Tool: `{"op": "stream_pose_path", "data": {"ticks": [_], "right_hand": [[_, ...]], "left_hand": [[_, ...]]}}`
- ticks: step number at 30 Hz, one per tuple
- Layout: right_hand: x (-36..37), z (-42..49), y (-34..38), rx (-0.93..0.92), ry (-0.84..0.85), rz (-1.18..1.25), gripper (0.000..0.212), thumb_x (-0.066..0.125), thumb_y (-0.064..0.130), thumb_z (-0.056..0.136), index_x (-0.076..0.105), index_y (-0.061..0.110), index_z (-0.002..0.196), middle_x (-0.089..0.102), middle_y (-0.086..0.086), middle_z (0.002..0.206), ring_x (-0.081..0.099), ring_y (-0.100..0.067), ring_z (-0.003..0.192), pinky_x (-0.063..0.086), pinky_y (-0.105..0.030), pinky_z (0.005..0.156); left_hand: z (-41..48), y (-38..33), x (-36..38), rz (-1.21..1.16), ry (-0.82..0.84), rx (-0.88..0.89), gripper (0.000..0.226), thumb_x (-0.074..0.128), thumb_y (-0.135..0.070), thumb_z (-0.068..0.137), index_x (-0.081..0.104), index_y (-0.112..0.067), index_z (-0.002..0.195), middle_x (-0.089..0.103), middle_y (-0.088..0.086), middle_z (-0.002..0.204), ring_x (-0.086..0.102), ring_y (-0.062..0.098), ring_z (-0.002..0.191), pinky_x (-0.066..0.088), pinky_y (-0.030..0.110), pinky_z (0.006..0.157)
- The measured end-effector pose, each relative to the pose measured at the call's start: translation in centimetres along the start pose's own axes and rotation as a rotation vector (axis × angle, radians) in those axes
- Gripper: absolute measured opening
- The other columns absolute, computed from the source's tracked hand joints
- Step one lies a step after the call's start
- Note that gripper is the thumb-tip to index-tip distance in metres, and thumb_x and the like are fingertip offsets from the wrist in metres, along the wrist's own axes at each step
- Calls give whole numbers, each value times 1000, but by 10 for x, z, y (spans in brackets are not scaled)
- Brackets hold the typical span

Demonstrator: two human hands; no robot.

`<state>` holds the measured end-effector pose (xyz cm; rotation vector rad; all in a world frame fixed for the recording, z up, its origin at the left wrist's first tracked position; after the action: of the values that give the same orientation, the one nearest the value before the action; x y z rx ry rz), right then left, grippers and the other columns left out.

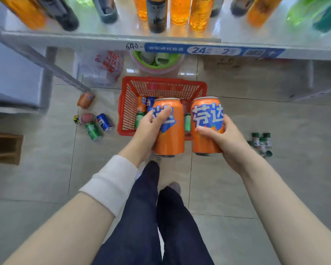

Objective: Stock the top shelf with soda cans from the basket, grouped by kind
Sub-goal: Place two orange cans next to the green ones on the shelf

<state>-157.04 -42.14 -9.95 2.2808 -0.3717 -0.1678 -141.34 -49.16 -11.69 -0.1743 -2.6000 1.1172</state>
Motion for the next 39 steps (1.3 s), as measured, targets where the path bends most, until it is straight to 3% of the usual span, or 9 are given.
{"op": "stream_pose_path", "data": {"ticks": [6,10,14,17,21,26,29,34,39], "right_hand": [[1,-87,41,-28,14,45,74,75,29,63,44,13,128,66,-2,113,65,-15,99,55,-31,82],[6,-131,69,-68,28,52,79,79,32,60,46,10,128,66,-6,116,65,-17,101,55,-30,82],[7,-164,102,-142,32,34,76,82,27,61,47,9,126,66,-8,116,65,-19,101,55,-30,83],[2,-181,135,-219,28,28,70,75,28,62,48,11,124,68,-7,113,66,-19,101,55,-31,82],[-9,-196,198,-339,35,-23,74,83,31,59,49,16,124,69,-3,109,67,-13,95,55,-29,77],[-21,-209,283,-487,84,-105,67,75,32,62,48,19,123,69,4,101,68,-8,84,53,-18,63],[-24,-212,323,-560,83,-158,69,74,34,62,47,19,124,67,2,105,65,-11,92,53,-19,67],[-20,-209,375,-629,107,-105,72,81,29,59,49,17,122,68,-3,104,66,-18,94,56,-31,73],[-10,-199,431,-678,129,-49,59,73,14,72,43,15,123,65,-6,103,65,-20,89,57,-26,55]], "left_hand": [[-88,-34,30,-63,66,-70,26,50,-39,90,62,-16,95,73,-2,75,69,12,66,57,28,59],[-131,-61,45,-56,183,-43,38,67,-38,75,62,-12,103,72,5,91,69,16,79,58,34,75],[-162,-104,50,14,231,91,38,70,-21,70,59,-13,105,70,1,90,68,15,80,58,33,72],[-180,-147,55,92,198,215,31,73,-16,72,60,-15,100,71,-3,84,68,11,76,56,27,64],[-200,-210,71,187,139,344,55,80,-32,65,58,-14,112,71,6,101,69,20,91,57,37,78],[-216,-283,99,211,42,466,49,73,-33,69,55,-17,112,68,8,106,67,23,94,57,38,79],[-224,-318,110,212,-20,538,46,74,-33,70,56,-18,109,68,7,104,66,23,95,56,38,81],[-231,-374,122,243,-28,647,28,71,-26,77,58,-20,100,69,-1,91,67,13,82,57,23,67],[-225,-440,123,284,-42,761,26,72,-19,76,58,-21,97,68,-4,87,66,1,71,55,18,64]]}}
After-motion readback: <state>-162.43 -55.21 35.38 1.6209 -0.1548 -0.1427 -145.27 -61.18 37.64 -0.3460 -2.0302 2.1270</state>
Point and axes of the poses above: each hand's wrist, its own z-axis towards the middle knuckle, its own x-axis out of the palm, y = z × x, the point moved 9 cm from there along z, towards the middle knuckle
